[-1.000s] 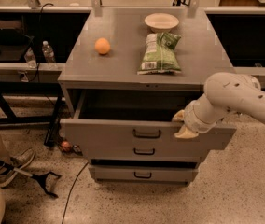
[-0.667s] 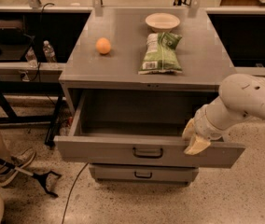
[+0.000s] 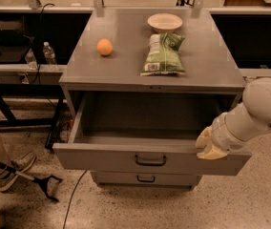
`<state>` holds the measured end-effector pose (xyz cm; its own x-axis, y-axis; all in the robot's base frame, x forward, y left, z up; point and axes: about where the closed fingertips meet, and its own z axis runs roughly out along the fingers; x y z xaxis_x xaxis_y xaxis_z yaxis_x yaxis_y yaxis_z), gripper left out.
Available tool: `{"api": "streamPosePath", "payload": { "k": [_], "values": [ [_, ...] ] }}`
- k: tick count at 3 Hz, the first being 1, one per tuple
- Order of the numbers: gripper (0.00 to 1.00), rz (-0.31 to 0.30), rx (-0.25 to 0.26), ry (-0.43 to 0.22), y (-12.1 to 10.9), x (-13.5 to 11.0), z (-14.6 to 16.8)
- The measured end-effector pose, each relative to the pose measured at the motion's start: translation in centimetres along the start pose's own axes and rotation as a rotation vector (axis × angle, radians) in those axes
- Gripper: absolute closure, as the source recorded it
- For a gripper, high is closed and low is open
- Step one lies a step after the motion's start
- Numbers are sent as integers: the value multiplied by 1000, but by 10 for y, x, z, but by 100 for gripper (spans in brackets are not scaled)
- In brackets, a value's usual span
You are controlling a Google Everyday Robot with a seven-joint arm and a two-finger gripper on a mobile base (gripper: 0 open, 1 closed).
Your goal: Open top drawer
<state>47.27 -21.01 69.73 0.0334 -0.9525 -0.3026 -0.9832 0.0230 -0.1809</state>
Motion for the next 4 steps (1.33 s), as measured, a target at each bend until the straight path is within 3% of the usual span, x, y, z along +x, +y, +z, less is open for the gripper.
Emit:
{"api": "streamPosePath", "payload": {
  "k": [1,2,3,4],
  "values": [
    [100,34,-16,14,29,7,-2],
    [100,34,-16,14,29,7,-2],
    [100,82,-34,22,63,16,-8],
    [100,82,-34,22,62,15,-8]
  ]
}}
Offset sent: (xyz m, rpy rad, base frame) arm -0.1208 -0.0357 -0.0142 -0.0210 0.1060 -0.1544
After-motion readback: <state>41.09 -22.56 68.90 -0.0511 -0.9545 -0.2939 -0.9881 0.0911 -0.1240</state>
